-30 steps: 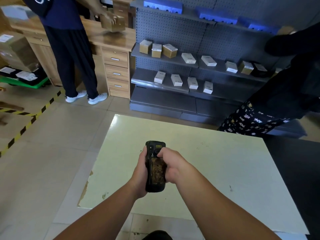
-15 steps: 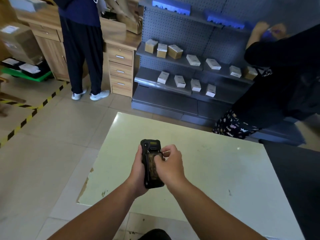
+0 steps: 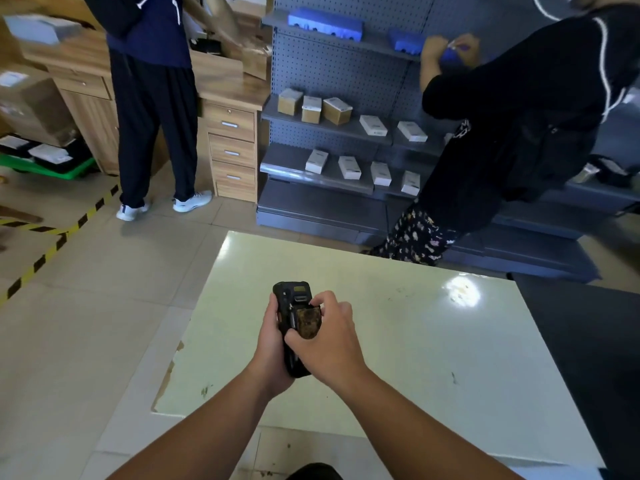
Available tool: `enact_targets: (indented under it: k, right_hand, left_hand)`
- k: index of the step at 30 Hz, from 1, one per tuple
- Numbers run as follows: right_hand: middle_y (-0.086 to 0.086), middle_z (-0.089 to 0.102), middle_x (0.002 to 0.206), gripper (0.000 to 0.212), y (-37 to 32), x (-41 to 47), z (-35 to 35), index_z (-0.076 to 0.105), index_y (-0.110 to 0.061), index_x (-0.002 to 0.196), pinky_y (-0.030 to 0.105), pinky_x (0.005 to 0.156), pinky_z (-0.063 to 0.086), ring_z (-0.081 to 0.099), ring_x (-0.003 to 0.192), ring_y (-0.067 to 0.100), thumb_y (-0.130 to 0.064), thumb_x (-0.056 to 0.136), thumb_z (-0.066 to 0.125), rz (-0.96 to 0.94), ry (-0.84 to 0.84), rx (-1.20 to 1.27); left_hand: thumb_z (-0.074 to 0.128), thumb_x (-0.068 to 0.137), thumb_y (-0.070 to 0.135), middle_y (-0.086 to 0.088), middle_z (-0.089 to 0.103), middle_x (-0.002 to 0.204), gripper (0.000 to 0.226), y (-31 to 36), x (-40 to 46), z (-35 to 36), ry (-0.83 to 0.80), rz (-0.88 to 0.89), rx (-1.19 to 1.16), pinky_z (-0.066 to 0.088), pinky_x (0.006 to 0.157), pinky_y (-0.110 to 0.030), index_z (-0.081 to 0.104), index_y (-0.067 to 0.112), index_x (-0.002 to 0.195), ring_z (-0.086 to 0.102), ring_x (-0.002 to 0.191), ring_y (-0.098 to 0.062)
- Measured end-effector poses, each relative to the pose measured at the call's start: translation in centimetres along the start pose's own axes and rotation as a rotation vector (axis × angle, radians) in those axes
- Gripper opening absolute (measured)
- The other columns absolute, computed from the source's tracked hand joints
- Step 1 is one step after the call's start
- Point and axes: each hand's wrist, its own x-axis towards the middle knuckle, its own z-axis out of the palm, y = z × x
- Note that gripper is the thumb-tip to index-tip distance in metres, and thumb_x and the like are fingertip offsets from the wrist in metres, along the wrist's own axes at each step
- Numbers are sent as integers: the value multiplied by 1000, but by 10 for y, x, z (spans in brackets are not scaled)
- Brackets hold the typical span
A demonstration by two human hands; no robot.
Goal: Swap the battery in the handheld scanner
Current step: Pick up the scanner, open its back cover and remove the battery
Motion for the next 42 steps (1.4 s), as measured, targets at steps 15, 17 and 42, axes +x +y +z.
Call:
enact_targets:
  k: [15,17,42]
  right_hand:
    - [-7,46,109,45,-10,31,-48,50,-33,112,22,72,47,57,84,4,-44,77,76,-153,307,56]
    - [-2,45,111,45,15,49,-58,51,-25,112,35,77,52,59,86,16,-42,79,77,-37,274,-56]
    - [6,43,158,60,161,89,6,47,-13,150,40,112,40,40,144,24,-43,100,61,10,-30,-385]
  left_hand:
    - [39,93,78,-18,72,96,83,-23,-4,5,-20,29,-17,60,72,-41,75,8,117,68,79,-33]
    - [40,92,77,-19,70,94,82,-18,-2,5,-30,1,-76,59,74,-41,74,6,115,66,75,-34]
    - [41,95,65,-26,72,100,74,-6,9,-29,80,-100,-88,62,74,-43,73,0,114,68,77,-39]
